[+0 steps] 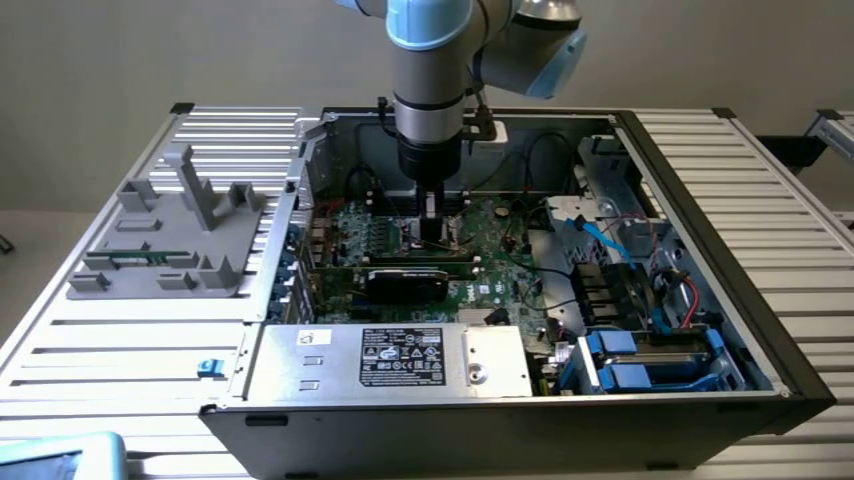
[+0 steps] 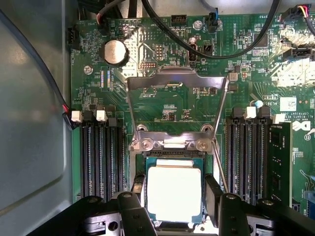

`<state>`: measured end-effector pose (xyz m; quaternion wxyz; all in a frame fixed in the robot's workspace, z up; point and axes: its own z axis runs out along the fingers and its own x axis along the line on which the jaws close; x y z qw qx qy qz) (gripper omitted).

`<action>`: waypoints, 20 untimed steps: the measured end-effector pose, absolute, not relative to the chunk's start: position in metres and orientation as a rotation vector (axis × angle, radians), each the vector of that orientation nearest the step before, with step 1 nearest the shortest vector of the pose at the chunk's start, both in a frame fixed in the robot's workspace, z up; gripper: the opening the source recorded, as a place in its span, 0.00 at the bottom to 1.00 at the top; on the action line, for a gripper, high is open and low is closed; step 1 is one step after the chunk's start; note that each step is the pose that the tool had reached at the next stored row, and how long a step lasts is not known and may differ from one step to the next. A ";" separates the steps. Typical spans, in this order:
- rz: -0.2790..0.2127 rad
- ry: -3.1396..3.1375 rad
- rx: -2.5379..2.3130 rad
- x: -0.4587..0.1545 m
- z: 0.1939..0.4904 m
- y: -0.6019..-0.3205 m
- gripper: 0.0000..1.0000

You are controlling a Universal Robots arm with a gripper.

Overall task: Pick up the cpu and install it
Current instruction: 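Place the cpu into insertion slot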

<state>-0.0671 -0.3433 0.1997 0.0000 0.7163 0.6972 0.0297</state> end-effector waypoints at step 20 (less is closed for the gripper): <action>0.089 2.211 2.234 -0.067 0.200 -0.344 0.56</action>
